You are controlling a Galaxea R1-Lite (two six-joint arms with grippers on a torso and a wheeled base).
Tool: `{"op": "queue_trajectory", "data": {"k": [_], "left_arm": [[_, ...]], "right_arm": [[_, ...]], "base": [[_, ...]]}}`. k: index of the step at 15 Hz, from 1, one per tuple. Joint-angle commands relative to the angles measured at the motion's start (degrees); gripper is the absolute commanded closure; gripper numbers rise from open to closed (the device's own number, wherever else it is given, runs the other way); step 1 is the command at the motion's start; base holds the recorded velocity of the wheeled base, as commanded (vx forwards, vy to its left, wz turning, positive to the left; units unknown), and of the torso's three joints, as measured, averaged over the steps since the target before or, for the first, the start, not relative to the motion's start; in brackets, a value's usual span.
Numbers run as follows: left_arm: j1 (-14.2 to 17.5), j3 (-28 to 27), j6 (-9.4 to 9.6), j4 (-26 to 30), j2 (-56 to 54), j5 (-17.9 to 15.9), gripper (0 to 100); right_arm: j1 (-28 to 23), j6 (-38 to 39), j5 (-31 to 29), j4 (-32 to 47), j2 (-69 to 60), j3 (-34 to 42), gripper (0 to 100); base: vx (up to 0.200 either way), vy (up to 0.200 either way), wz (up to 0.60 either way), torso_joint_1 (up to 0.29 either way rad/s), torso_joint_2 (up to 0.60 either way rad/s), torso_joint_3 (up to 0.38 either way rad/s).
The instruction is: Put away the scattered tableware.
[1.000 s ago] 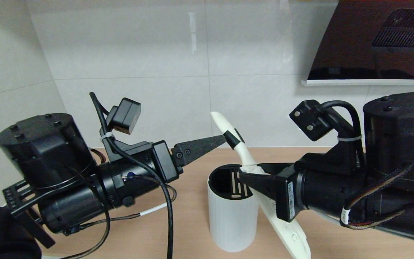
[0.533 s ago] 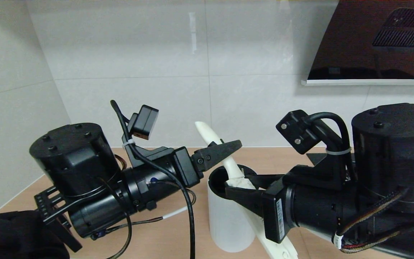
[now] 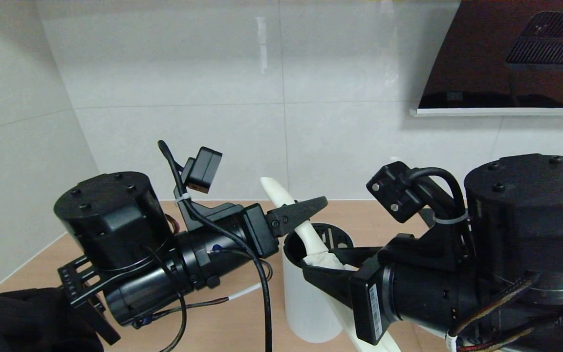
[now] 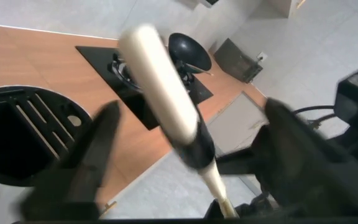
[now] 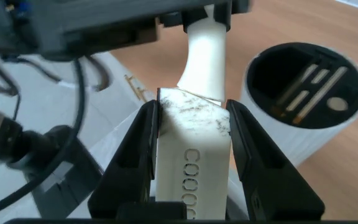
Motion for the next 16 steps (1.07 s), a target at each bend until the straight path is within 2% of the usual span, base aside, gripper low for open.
{"op": "queue_trajectory", "data": {"k": [1, 9, 12, 13, 14, 16], "left_arm": [[0.0, 0.0, 0.0, 0.0, 0.3, 0.0, 100], [0.0, -0.3, -0.09, 0.0, 0.4, 0.1, 100], [0.1, -1.1, 0.61, 0.2, 0.0, 1.5, 100], [0.3, -1.1, 1.84, 0.3, -0.1, 1.8, 100], [0.5, -1.2, 3.16, 0.4, -0.2, 2.6, 100], [0.8, -4.0, 6.59, 1.9, -0.2, 7.7, 100]], "right_arm": [[0.2, 0.0, 0.0, -0.1, 0.0, 0.2, 100], [0.1, 0.1, -0.1, -0.1, -0.8, 0.4, 100], [-0.2, 0.1, -0.2, -0.1, -1.7, 0.4, 100], [-0.4, 0.0, -0.2, -0.1, -2.0, 0.4, 0], [-0.5, 0.0, -0.2, -0.1, -2.2, 0.3, 0], [-1.9, -0.1, -0.3, 0.0, -2.9, 0.4, 0]], "base": [[0.0, 0.0, 0.0, 0.0, 0.0, 0.0], [0.0, 0.0, 0.0, 0.0, 0.0, 0.0], [0.0, 0.0, 0.0, 0.0, 0.0, 0.0], [0.0, 0.0, 0.0, 0.0, 0.0, 0.0], [0.0, 0.0, 0.0, 0.0, 0.0, 0.0], [0.0, 0.0, 0.0, 0.0, 0.0, 0.0]]}}
